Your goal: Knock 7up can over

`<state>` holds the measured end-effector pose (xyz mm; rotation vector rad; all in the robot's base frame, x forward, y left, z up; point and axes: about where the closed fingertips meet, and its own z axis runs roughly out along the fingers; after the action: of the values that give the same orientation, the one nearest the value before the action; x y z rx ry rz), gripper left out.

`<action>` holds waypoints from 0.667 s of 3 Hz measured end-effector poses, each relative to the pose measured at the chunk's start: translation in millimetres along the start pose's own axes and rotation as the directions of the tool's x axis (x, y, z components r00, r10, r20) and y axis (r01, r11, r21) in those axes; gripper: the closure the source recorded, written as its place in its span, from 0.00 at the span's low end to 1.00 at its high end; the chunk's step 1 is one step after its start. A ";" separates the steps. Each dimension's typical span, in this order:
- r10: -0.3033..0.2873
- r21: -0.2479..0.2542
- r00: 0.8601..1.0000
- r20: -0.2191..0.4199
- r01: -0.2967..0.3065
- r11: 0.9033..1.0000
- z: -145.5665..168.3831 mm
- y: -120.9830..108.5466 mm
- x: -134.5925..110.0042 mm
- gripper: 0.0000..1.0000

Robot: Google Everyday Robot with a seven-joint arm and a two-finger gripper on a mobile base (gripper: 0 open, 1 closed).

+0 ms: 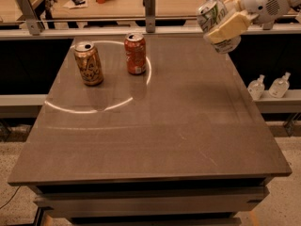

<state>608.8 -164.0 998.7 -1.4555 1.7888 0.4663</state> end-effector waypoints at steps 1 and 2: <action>-0.133 -0.044 0.985 -0.110 0.129 0.991 -21.6 32.2 -10.7 1.00; -0.310 -0.113 0.936 -0.169 0.294 0.949 -20.0 76.2 -2.1 1.00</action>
Offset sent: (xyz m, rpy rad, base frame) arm -0.1379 0.0130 -0.0291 -0.4472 -0.1915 0.4189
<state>530.5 -155.1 999.1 -1.8496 1.6586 0.2586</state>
